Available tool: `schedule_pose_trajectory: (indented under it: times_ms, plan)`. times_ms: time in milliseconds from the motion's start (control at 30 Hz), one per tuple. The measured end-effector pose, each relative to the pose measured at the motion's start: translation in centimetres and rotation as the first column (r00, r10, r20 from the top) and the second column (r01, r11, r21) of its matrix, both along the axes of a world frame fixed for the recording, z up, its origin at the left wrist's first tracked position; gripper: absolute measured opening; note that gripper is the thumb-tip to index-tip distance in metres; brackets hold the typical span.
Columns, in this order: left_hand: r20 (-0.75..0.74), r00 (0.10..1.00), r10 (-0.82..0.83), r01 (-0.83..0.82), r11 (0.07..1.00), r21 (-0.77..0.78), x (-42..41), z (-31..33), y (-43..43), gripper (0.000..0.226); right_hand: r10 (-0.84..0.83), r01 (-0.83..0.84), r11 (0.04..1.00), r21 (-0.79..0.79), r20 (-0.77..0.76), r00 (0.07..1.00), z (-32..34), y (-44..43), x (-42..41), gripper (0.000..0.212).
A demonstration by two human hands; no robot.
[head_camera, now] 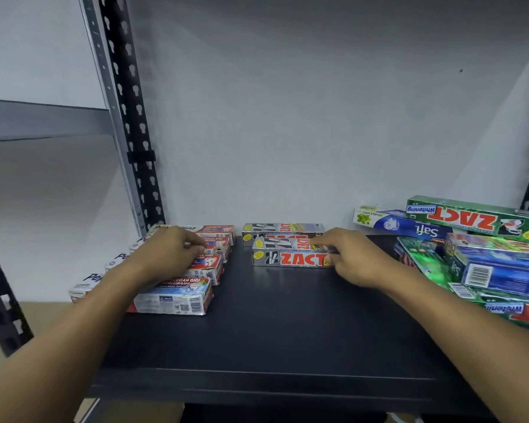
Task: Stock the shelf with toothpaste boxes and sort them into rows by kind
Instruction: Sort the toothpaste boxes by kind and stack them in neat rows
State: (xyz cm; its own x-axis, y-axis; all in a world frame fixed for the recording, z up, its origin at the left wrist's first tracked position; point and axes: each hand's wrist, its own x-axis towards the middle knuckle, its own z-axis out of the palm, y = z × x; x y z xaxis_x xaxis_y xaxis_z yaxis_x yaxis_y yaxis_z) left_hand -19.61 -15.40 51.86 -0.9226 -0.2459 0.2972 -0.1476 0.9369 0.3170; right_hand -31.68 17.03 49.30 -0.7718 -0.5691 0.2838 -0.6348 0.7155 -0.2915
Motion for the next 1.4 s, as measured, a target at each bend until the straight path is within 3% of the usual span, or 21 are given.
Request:
schedule_pose_trajectory:
  times_ms: [133,233,333,533,667,767,1000,1267,1400]
  plan:
    - [-0.005,1.000,-0.012,0.012,1.000,0.000,-0.1,-0.2,-0.4,0.025,0.006,-0.009,0.993,0.119,0.024,1.000,1.9,-0.7,-0.3,0.052]
    - [0.022,1.000,-0.018,0.018,1.000,-0.002,-0.3,0.0,-0.6,0.023,0.012,-0.016,0.992,0.124,0.034,0.999,1.9,-0.8,-0.8,0.052]
    - [0.054,0.998,-0.012,0.014,1.000,-0.022,-0.5,0.6,-0.4,0.021,0.039,-0.040,0.998,0.048,0.034,0.999,0.8,-1.1,-1.1,0.052]
    - [-0.079,0.995,-0.054,0.051,0.998,-0.038,-2.0,1.3,1.2,0.021,0.056,-0.058,0.996,-0.066,-0.025,0.998,-1.0,-1.1,-1.4,0.048]
    - [-0.075,0.989,-0.125,0.122,0.991,-0.052,-3.3,2.0,2.0,0.024,0.030,-0.040,0.973,-0.228,-0.049,0.998,-1.4,-0.4,-1.6,0.043]
    - [-0.026,0.983,-0.181,0.179,0.983,-0.038,-4.5,2.5,2.1,0.024,-0.032,0.027,0.940,-0.341,-0.009,0.999,-1.5,0.2,-1.8,0.038]
    - [0.162,0.949,-0.271,0.278,0.960,-0.026,-6.0,2.8,3.3,0.029,-0.048,0.043,0.934,-0.355,-0.003,0.999,-1.7,0.1,-1.7,0.038]
    - [0.122,0.955,-0.271,0.274,0.962,-0.004,-6.6,2.1,3.2,0.028,-0.074,0.198,0.826,-0.528,0.248,0.966,-1.9,0.6,-2.2,0.045]
    - [0.112,0.956,-0.271,0.270,0.963,0.026,-6.8,1.8,2.7,0.027,-0.051,0.206,0.815,-0.542,0.286,0.957,-2.0,0.6,-2.4,0.050]
